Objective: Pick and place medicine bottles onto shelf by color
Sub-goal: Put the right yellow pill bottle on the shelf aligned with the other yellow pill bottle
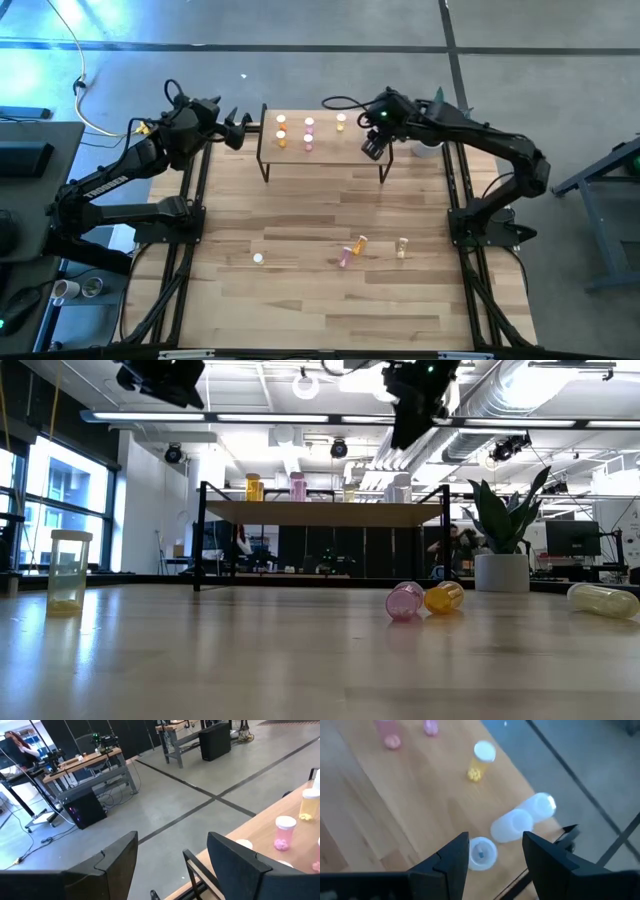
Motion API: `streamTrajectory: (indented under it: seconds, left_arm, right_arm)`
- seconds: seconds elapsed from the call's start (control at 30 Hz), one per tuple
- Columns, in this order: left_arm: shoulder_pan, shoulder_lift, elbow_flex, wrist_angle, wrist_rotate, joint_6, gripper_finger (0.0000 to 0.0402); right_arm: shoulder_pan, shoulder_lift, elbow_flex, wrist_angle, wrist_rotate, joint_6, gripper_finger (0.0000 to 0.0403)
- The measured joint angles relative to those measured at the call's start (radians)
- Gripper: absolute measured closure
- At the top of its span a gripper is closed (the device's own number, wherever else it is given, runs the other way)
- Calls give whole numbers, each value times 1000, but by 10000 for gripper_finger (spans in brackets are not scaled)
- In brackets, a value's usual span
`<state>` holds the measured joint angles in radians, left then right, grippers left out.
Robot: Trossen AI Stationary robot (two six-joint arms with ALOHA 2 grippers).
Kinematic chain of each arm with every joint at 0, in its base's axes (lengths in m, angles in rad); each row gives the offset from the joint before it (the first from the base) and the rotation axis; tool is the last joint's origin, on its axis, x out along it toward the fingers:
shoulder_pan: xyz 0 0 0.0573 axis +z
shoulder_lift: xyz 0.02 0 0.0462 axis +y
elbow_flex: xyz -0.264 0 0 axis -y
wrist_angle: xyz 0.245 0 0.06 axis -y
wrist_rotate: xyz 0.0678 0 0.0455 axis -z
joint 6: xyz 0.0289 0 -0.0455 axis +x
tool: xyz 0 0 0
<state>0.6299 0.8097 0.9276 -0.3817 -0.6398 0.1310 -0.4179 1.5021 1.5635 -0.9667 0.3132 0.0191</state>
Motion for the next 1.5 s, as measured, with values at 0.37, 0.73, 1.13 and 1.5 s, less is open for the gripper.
streamTrajectory:
  seconds: [0.37, 0.73, 1.13, 1.5]
  left_arm:
    - [-43, -6, 0, -26, 72, -100, 174]
    - [-137, -8, 0, -17, 177, -130, 174]
    - [-294, -13, 0, -29, 238, -147, 174]
    - [-453, -19, 0, -178, 306, -326, 174]
  right_arm:
    - [0, -279, -242, 117, 22, 58, 226]
    - [80, -511, -472, 58, 10, 530, 226]
    - [408, -543, -592, -39, 16, 1124, 226]
    - [681, -509, -650, -51, 11, 1541, 226]
